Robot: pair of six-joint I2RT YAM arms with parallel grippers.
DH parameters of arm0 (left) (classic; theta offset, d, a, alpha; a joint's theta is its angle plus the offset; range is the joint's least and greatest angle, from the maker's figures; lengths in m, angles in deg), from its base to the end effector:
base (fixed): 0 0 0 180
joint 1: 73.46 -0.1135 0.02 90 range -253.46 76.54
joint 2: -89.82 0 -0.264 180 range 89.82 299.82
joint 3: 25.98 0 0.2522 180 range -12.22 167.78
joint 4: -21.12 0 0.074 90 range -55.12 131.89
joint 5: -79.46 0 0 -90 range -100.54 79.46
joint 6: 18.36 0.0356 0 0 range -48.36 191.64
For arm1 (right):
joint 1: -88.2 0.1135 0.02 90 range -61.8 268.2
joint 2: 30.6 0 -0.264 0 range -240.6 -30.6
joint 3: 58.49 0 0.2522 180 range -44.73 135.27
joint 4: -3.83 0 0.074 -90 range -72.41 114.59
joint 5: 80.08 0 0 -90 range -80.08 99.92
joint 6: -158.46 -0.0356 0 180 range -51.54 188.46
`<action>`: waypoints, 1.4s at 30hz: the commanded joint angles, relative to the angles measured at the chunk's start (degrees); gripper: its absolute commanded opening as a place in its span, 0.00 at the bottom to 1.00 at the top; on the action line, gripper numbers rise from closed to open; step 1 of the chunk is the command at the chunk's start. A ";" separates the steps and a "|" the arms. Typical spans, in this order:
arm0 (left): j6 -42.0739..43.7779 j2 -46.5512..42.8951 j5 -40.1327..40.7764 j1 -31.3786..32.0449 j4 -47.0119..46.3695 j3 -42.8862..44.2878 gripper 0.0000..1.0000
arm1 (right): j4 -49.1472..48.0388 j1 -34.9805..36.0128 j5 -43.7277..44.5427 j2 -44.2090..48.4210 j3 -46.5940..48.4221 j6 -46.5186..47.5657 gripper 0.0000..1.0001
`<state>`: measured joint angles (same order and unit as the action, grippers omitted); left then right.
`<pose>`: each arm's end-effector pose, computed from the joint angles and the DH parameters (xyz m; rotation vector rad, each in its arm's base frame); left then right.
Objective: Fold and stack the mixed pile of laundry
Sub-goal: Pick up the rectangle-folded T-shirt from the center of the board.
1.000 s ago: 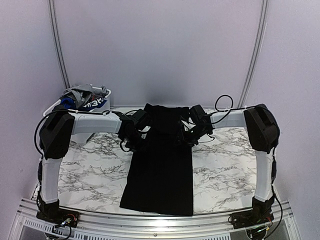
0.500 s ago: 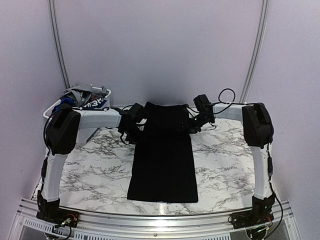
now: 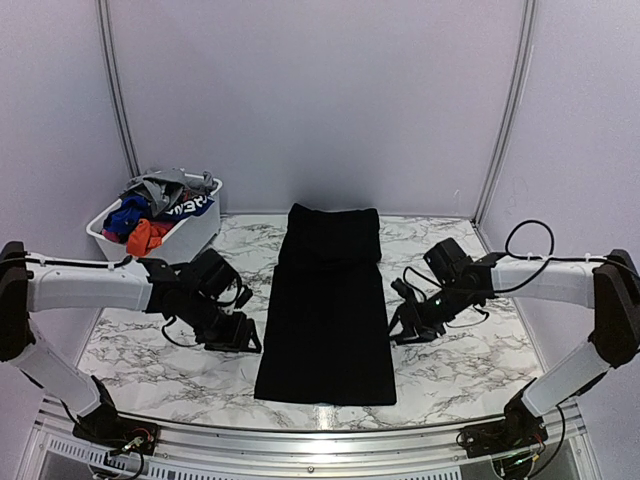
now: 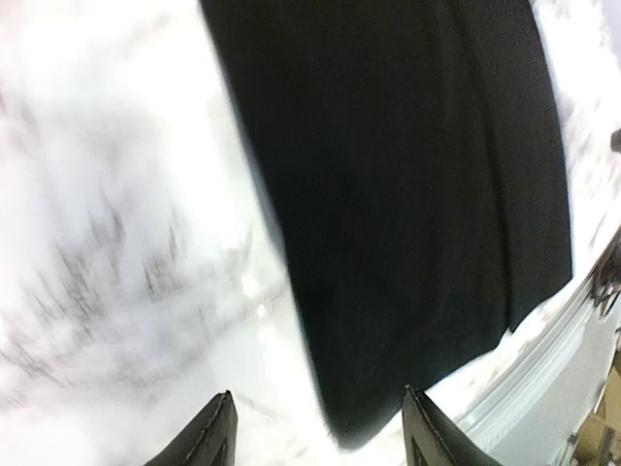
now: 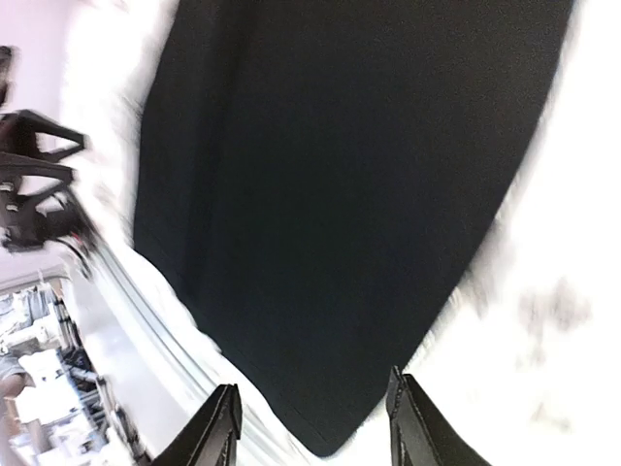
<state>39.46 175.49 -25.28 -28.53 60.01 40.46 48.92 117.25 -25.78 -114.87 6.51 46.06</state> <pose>0.2028 -0.2151 0.2016 0.4080 2.7327 -0.7708 0.2314 0.1523 0.2002 -0.3684 2.7919 1.0922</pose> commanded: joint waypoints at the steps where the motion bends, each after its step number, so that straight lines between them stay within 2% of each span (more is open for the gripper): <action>1: -10.51 -2.65 1.08 4.12 -3.18 -6.70 0.61 | 3.25 -0.08 -0.25 2.51 -4.56 1.60 0.48; 5: -16.86 -5.94 5.89 5.10 -5.90 -11.01 0.61 | 3.06 -0.06 1.61 1.24 -6.56 2.19 0.49; 11: -18.55 -6.51 7.04 6.49 -7.64 -12.04 0.60 | 3.84 -0.06 1.71 3.04 -9.40 1.98 0.50; 14: -19.31 -7.08 7.78 8.60 -9.45 -12.58 0.59 | 1.22 -0.05 1.58 9.04 -13.66 -1.82 0.51; 17: -22.42 -7.22 7.71 9.92 -13.31 -14.97 0.54 | -3.70 0.28 0.79 13.14 -18.74 -7.57 0.51; 20: -23.79 -8.32 10.63 12.64 -13.98 -16.22 0.53 | -8.95 1.28 1.80 16.16 -22.84 -11.03 0.51; 24: -26.47 -8.56 9.28 13.75 -18.44 -21.26 0.53 | -12.31 2.59 3.86 15.74 -24.68 -12.85 0.51; 29: -27.54 -9.55 9.31 14.88 -22.70 -24.17 0.52 | -15.34 9.11 7.46 14.25 -24.57 -16.68 0.50; 36: -29.20 -5.15 9.19 17.82 -27.37 -23.71 0.49 | -16.80 11.08 9.69 15.18 -29.03 -19.79 0.47; 42: -33.86 -2.69 10.45 21.29 -27.77 -24.09 0.43 | -21.86 13.65 8.94 10.27 -29.64 -21.03 0.44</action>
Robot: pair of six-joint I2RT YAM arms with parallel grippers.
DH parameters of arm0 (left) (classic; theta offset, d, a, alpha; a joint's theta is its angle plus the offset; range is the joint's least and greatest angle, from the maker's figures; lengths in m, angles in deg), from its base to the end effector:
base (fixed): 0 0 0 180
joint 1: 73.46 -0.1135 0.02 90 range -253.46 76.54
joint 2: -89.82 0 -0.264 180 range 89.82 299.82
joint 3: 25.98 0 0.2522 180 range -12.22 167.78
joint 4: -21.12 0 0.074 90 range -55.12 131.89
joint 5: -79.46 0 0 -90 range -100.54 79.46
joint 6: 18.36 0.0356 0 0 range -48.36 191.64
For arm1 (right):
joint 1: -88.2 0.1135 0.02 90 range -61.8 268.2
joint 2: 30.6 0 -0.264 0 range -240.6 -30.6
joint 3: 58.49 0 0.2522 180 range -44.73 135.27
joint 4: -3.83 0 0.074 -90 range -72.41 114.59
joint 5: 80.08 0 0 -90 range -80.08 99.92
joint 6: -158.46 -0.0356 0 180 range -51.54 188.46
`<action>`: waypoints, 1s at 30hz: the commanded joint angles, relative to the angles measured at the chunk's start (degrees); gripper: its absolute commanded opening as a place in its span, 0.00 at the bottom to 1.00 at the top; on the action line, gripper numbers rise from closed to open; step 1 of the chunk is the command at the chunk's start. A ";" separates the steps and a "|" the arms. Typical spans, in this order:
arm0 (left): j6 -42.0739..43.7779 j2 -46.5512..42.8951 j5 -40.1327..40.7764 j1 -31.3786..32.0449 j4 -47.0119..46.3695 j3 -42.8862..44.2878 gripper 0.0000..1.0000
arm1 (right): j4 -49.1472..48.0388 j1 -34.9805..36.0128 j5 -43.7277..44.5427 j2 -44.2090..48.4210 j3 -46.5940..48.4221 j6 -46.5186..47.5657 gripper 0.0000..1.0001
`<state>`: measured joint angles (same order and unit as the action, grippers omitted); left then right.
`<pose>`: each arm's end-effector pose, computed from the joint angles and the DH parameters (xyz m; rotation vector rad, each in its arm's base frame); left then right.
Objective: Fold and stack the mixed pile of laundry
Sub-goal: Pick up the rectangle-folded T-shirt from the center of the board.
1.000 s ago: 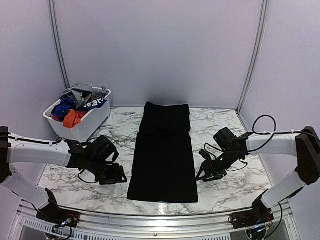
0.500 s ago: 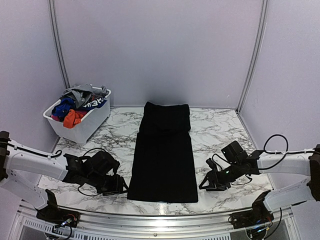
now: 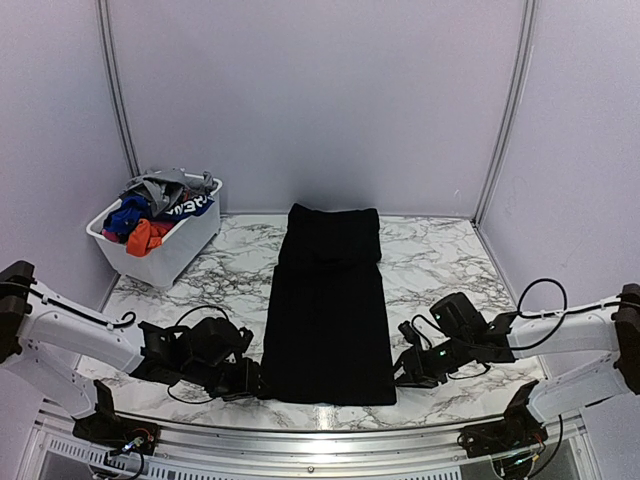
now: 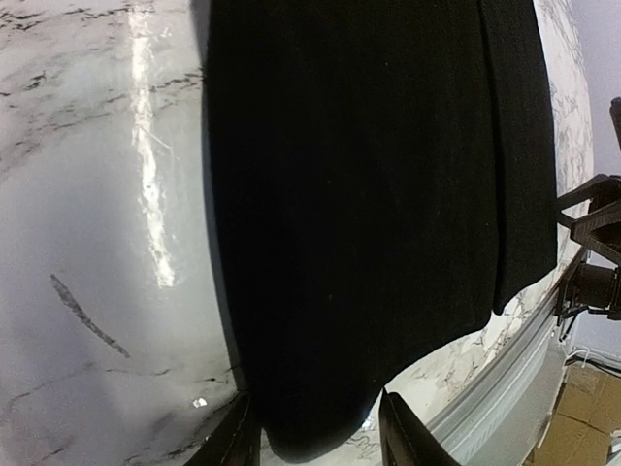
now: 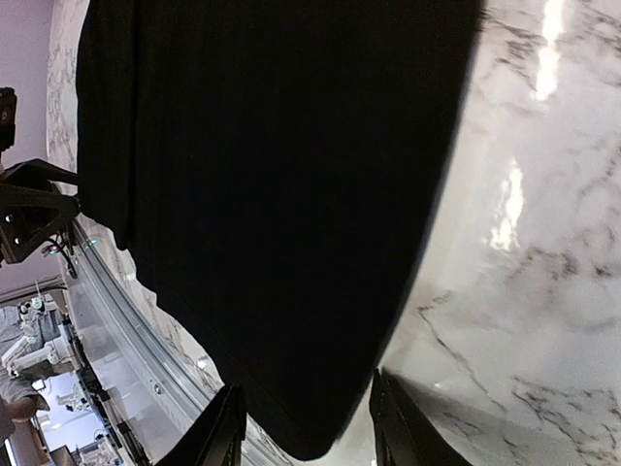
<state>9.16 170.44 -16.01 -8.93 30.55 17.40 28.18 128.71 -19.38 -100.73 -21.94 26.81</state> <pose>0.1057 -0.2297 0.1417 0.0997 2.7038 -1.0194 0.1378 0.1407 0.1333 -0.1855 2.8481 1.0983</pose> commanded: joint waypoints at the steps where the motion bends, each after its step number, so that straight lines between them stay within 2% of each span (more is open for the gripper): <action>1: -4.51 2.38 1.58 2.11 1.66 -1.25 0.43 | -1.33 2.82 2.72 -4.71 -0.84 -1.79 0.44; 5: -5.37 3.31 1.97 3.05 1.81 -0.80 0.38 | -1.55 4.52 3.28 -6.29 -0.51 -2.12 0.38; 10: -5.37 4.92 1.87 3.14 2.03 0.06 0.32 | 0.59 4.62 3.65 -3.07 -1.76 -3.48 0.31; 12: -5.52 4.88 2.21 3.14 2.72 0.31 0.31 | 1.34 4.66 3.51 -1.27 -2.92 -4.76 0.33; 15: -6.27 3.25 3.88 3.14 6.43 0.28 0.35 | 3.24 4.65 3.83 2.29 -4.66 -5.96 0.39; 21: -8.53 -0.80 7.73 3.14 11.52 -0.75 0.48 | 1.59 4.67 3.29 3.75 -7.27 -7.84 0.36; 27: -5.91 2.77 7.32 3.14 11.49 1.67 0.48 | -3.63 5.15 1.99 0.31 -8.50 -8.65 0.35; 30: -5.29 3.53 8.17 3.10 11.69 2.28 0.43 | -5.69 5.72 1.42 -1.79 -8.98 -9.18 0.32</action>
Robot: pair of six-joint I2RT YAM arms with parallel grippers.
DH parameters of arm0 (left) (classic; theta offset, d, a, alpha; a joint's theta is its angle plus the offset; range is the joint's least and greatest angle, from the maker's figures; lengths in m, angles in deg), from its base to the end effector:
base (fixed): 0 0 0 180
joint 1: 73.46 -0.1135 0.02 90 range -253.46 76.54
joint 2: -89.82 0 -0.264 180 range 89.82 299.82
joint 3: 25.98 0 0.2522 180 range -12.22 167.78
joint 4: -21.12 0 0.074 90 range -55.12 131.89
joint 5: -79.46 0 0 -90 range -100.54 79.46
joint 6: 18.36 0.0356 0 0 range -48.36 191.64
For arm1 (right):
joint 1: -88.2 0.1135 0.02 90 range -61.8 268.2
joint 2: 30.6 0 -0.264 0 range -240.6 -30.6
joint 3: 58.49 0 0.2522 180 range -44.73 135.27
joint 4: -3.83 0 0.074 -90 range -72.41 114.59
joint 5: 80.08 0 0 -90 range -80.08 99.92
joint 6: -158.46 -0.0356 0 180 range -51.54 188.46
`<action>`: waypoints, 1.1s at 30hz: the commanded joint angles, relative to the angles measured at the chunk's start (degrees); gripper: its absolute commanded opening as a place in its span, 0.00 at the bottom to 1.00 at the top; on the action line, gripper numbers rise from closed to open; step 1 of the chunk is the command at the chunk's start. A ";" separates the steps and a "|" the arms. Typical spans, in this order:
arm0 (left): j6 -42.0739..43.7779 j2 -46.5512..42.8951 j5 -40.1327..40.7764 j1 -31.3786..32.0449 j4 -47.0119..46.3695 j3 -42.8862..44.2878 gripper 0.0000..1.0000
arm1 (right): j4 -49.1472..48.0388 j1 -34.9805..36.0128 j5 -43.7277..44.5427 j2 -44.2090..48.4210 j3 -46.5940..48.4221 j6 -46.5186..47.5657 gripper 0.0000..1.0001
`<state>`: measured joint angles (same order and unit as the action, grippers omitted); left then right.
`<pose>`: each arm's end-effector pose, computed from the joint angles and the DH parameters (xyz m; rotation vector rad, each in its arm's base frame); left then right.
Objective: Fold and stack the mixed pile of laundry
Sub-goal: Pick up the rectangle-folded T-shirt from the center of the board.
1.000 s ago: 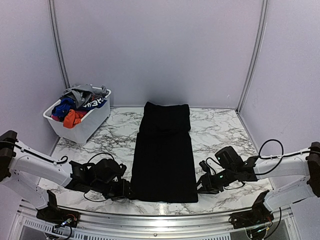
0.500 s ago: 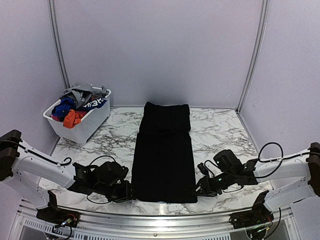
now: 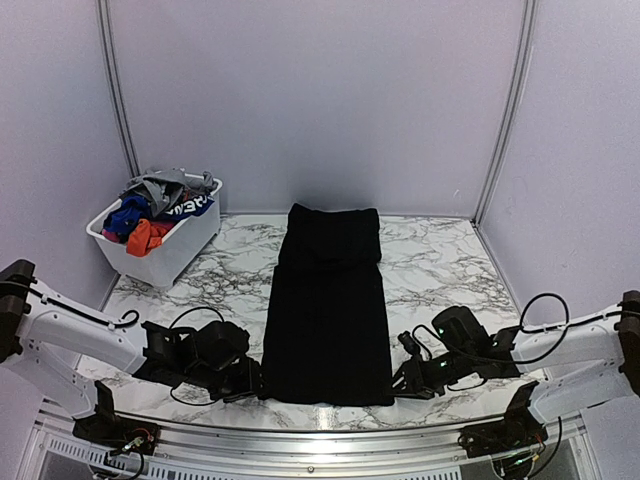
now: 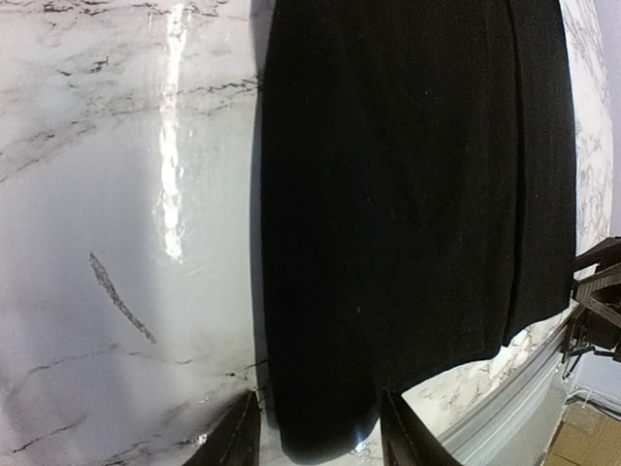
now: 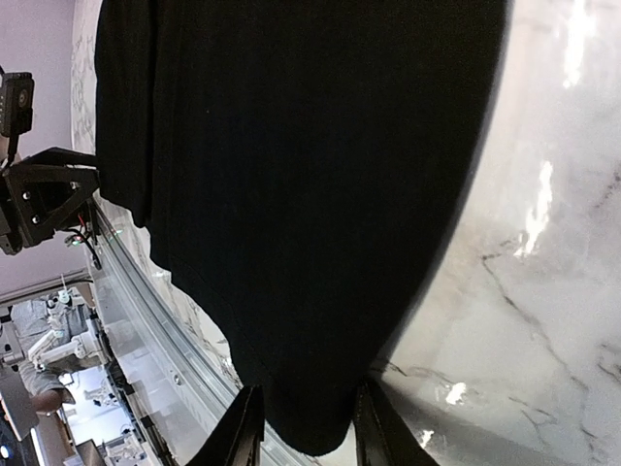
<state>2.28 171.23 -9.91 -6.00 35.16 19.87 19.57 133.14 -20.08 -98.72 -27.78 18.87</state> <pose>0.0988 -0.2370 0.1444 -0.0507 2.7234 -0.9264 0.1182 0.1431 0.1214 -0.1376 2.8388 1.2074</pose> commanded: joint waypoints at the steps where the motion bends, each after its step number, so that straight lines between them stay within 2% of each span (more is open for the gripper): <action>1: 1.40 2.60 2.38 0.13 7.18 -0.19 0.40 | 2.86 1.42 2.17 -4.08 -3.11 -1.22 0.30; 5: 1.42 2.03 2.33 0.13 7.12 0.05 0.24 | 3.75 1.50 2.59 -3.06 -2.68 -1.20 0.18; 8: 3.88 1.79 1.43 0.21 7.26 1.45 0.12 | 4.55 1.44 2.62 -1.23 -1.62 -1.07 0.01; 12: 6.06 0.54 -0.15 0.47 8.39 2.26 0.00 | 7.80 1.57 2.74 3.21 -0.25 -1.45 0.00; 19: 4.51 -6.47 -5.08 3.72 10.08 -2.45 0.00 | 17.09 2.68 2.55 18.01 -3.02 -6.17 0.00; 25: 2.97 -8.71 -6.97 9.66 10.67 -3.53 0.00 | 19.29 10.31 2.98 29.55 -7.34 -14.15 0.00; 30: 2.13 -7.49 -7.09 12.66 10.63 -1.52 0.00 | 17.49 16.01 3.86 31.49 -7.37 -18.23 0.00; 33: 1.44 -9.08 -6.17 12.58 11.08 -0.75 0.00 | 18.19 16.48 4.78 30.34 -4.62 -17.05 0.00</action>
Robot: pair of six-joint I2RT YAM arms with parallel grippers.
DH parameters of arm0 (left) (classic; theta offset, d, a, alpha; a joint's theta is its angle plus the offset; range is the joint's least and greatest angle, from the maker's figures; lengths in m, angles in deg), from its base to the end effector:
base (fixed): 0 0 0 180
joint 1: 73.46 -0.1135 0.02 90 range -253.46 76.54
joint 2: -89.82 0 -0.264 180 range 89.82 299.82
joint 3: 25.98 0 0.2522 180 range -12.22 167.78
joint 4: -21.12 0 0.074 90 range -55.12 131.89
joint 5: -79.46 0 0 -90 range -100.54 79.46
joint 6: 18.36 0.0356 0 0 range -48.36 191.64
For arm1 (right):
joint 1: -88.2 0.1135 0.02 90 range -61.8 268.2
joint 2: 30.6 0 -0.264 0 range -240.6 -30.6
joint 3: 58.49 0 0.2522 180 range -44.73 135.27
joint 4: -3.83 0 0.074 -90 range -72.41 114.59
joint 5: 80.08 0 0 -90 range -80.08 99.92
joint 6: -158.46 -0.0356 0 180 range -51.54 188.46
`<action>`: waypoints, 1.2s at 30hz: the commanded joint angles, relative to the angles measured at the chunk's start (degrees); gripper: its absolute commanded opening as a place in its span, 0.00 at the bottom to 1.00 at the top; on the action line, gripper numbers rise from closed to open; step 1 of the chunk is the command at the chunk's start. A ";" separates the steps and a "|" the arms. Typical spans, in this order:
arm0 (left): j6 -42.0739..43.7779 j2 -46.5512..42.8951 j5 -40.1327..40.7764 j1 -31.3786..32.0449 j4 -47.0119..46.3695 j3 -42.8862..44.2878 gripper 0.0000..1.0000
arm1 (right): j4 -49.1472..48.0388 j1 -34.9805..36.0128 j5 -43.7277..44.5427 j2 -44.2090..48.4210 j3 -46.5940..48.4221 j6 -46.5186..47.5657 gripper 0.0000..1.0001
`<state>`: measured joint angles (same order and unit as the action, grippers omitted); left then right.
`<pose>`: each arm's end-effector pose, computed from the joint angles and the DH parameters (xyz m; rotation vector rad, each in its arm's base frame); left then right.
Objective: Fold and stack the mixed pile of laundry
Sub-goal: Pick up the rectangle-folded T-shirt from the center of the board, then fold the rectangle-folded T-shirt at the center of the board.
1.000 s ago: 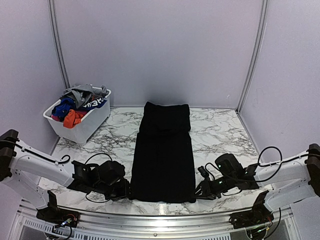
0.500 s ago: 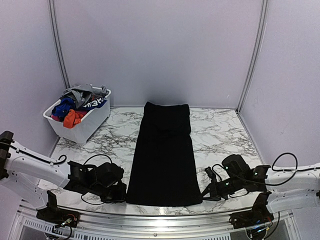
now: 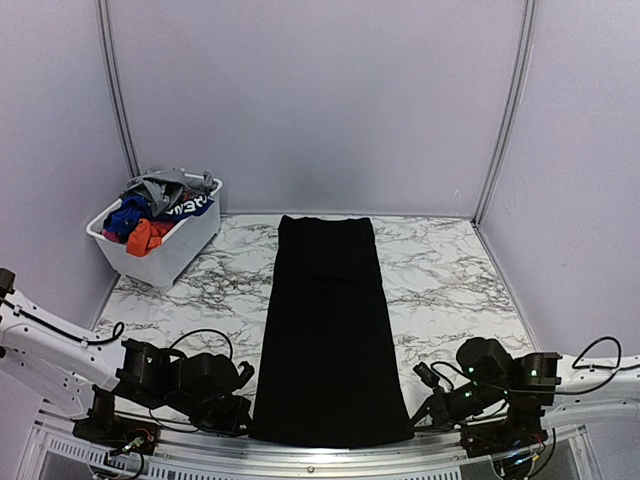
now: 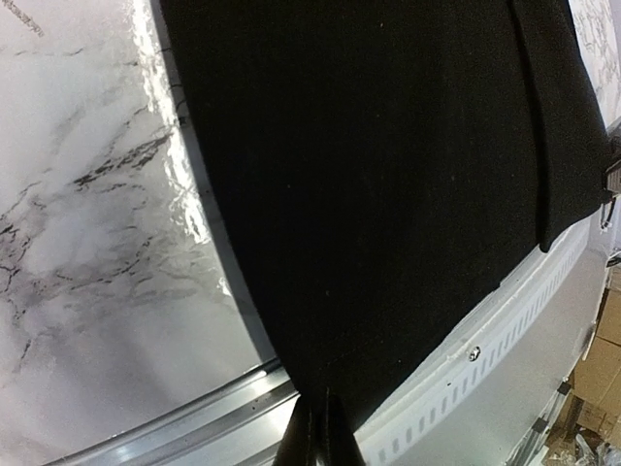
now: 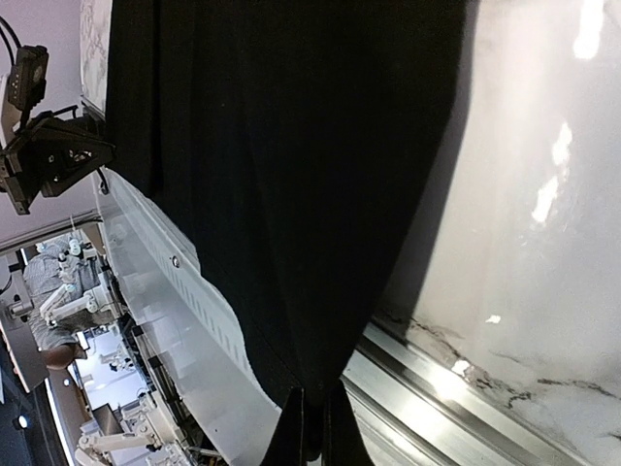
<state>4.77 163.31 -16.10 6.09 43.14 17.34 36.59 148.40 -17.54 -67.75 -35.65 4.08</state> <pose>0.0383 -0.2269 0.1534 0.3654 2.8556 -0.9842 0.0483 0.1174 0.1333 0.1659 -2.7946 -1.2867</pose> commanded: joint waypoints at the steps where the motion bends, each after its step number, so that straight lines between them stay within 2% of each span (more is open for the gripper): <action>1: -1.02 -1.91 0.44 0.21 3.58 2.17 0.00 | 1.49 1.23 2.99 -1.12 4.56 -1.83 0.00; 7: 2.00 -2.33 0.86 -4.53 7.23 7.43 0.00 | 1.22 -1.06 6.60 -5.37 11.08 0.69 0.00; 11: 5.90 1.08 -0.10 -9.98 8.52 12.01 0.00 | 0.71 -9.10 5.12 -10.38 15.39 8.16 0.00; 14: 8.68 4.10 -0.62 -14.55 9.40 15.48 0.00 | -1.65 -15.40 1.59 -17.60 18.66 14.40 0.00; 19: 15.19 11.41 -1.56 -20.44 10.43 22.59 0.00 | -3.40 -21.39 0.10 -31.47 26.78 23.84 0.00; 24: 19.50 18.06 -1.39 -25.18 11.87 29.94 0.00 | -4.08 -27.07 -0.09 -41.23 35.10 29.91 0.00; 36: 26.58 29.33 -2.19 -34.03 12.15 41.27 0.00 | -6.87 -35.54 -3.72 -56.41 46.68 35.72 0.00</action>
<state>27.24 189.70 -17.63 -26.11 53.63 54.71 32.07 115.16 -19.60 -121.47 7.35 36.86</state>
